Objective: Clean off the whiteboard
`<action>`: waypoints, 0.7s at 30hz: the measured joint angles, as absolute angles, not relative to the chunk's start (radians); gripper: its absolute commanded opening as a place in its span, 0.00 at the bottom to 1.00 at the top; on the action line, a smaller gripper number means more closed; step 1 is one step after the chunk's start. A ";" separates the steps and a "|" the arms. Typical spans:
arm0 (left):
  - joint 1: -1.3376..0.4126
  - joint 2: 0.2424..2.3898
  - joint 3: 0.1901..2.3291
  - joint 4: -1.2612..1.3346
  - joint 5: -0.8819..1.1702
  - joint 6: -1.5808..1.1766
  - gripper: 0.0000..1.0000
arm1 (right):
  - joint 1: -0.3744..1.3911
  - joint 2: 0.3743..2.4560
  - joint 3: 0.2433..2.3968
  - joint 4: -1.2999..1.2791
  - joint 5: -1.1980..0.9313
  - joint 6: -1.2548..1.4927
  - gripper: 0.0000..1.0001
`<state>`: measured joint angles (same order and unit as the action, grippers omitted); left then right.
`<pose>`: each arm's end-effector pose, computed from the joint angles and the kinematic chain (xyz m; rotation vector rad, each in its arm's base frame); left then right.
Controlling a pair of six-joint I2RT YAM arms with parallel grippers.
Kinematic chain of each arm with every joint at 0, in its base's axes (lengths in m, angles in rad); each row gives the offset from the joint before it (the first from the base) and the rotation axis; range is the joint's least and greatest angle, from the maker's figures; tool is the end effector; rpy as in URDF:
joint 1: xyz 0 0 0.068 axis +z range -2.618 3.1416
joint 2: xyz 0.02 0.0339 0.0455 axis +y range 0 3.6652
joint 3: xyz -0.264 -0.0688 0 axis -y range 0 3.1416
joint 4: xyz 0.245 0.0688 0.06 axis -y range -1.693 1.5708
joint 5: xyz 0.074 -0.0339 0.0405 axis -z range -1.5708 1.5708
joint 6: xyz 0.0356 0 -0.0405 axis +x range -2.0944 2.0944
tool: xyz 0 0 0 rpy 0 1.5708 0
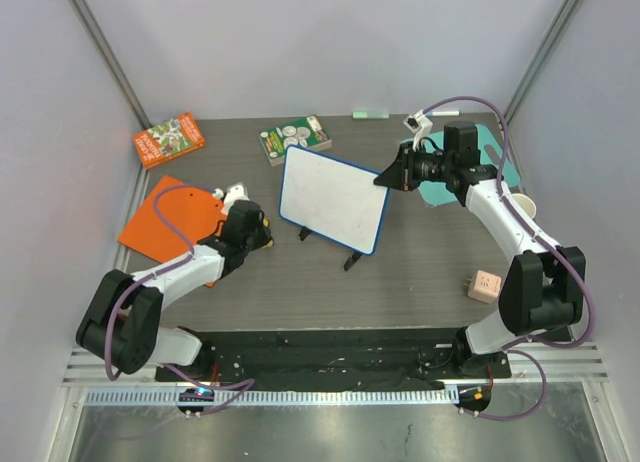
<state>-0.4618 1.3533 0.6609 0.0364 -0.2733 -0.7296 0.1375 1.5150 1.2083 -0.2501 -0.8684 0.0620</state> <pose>0.2511 -0.1142 0.1950 -0.4447 2.1771 -0.3599 0.3324 0.0734 0.3091 -0.5916 1.9838 1.0359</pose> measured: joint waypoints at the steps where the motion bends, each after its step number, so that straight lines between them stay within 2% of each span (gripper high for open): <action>1: -0.464 1.353 0.635 0.028 -0.268 -0.743 0.00 | 0.138 1.513 1.209 -0.261 -0.857 0.062 0.01; 7: -0.471 1.341 0.550 0.015 -0.249 -0.788 0.00 | 0.137 1.466 1.153 -0.283 -0.805 0.063 0.01; 19: -0.474 1.334 0.543 0.024 -0.233 -0.802 0.00 | 0.140 1.365 1.100 -0.350 -0.732 0.051 0.01; 21: -0.474 1.347 0.544 0.028 -0.226 -0.793 0.08 | 0.140 1.362 1.100 -0.366 -0.720 0.051 0.01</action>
<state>-0.4740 1.3472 0.5438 0.0284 -0.2260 -0.7929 0.1402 1.3621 1.1004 -0.3664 -0.7197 0.0505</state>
